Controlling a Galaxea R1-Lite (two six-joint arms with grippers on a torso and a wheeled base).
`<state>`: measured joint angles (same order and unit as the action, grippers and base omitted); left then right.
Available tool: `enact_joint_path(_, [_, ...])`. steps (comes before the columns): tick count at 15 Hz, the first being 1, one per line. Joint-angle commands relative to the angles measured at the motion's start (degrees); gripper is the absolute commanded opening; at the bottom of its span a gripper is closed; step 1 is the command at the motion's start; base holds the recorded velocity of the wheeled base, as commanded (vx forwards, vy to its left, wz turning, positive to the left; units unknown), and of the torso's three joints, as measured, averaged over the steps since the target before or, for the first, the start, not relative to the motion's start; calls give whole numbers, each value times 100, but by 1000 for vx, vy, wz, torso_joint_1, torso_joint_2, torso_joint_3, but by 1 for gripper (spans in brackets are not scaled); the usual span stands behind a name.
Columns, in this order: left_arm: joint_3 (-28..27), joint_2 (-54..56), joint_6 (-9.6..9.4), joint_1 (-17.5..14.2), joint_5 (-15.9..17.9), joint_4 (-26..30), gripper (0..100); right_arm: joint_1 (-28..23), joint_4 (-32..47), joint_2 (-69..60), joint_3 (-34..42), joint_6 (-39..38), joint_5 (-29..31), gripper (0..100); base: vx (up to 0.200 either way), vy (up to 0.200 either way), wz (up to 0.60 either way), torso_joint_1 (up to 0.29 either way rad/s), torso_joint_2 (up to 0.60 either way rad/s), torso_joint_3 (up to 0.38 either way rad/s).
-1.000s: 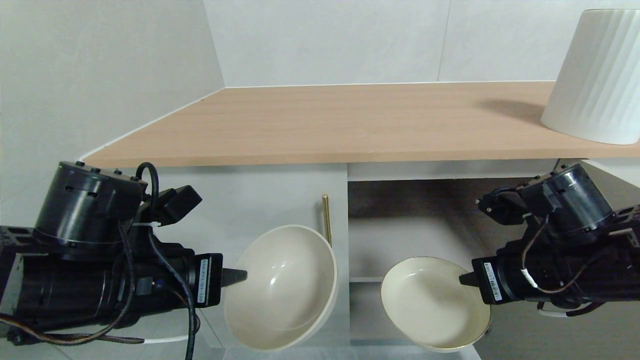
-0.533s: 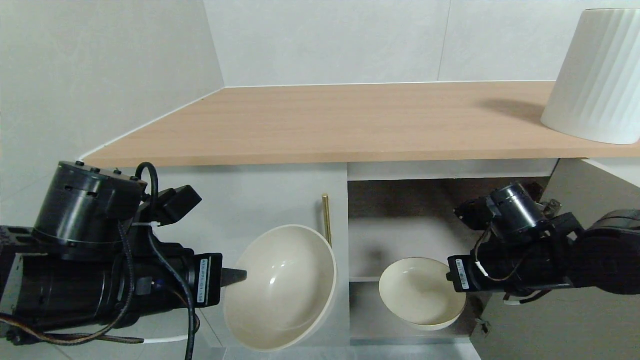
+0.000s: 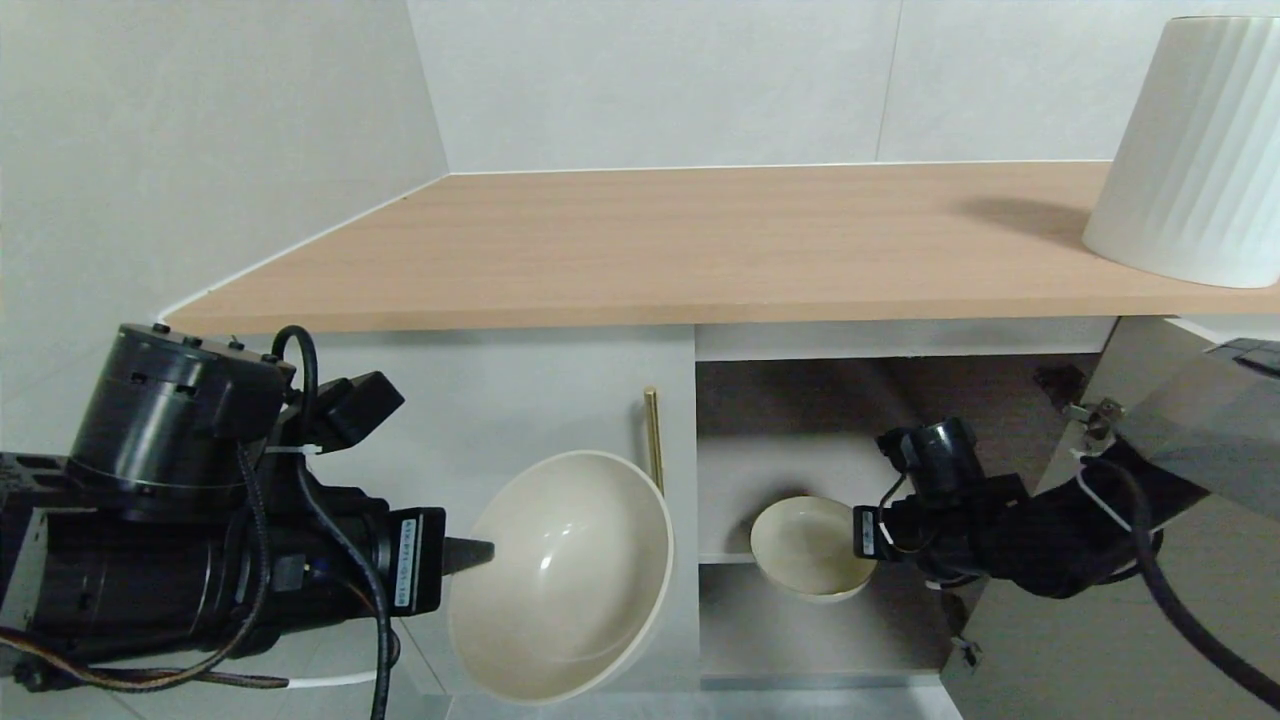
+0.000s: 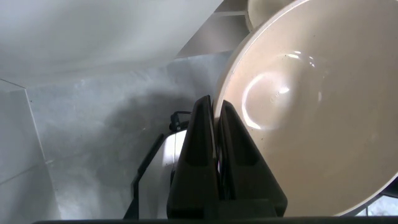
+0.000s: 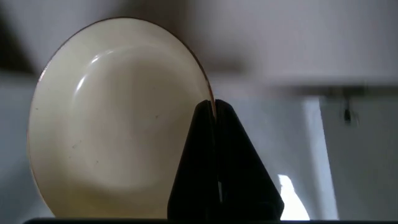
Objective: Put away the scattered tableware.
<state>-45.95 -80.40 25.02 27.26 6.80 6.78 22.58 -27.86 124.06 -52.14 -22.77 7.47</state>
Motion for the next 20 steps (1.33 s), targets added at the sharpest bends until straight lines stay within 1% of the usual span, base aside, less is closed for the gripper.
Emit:
enact_joint_path(1, [-2,-37,3,-1,-3,-1,0,-140,-308,601,-24,-34,176,0,0,0,0,0,0,0])
enact_joint_path(3, [7,-64,3,-1,-3,-1,0,-157,-607,812,-183,-228,404,0,0,0,0,0,0,0])
enact_joint_path(8, [7,-64,3,-1,-3,-1,0,-359,-607,1208,-745,-491,879,0,0,0,0,0,0,0])
enact_joint_path(13, [7,-117,3,-1,-3,-1,0,-491,-607,1419,-1167,-491,949,0,0,0,0,0,0,0])
enact_joint_path(15, [7,-125,3,-1,-3,-1,0,-491,-607,1480,-1299,-491,1063,0,0,0,0,0,0,0])
enact_joint_path(18, [16,-134,3,-1,-3,-1,0,-491,-572,1595,-1571,-483,1081,0,0,0,0,0,0,0])
enact_joint_path(20, [16,-161,3,-1,-3,-10,0,-491,-554,1621,-1624,-474,1081,0,0,0,0,0,0,0])
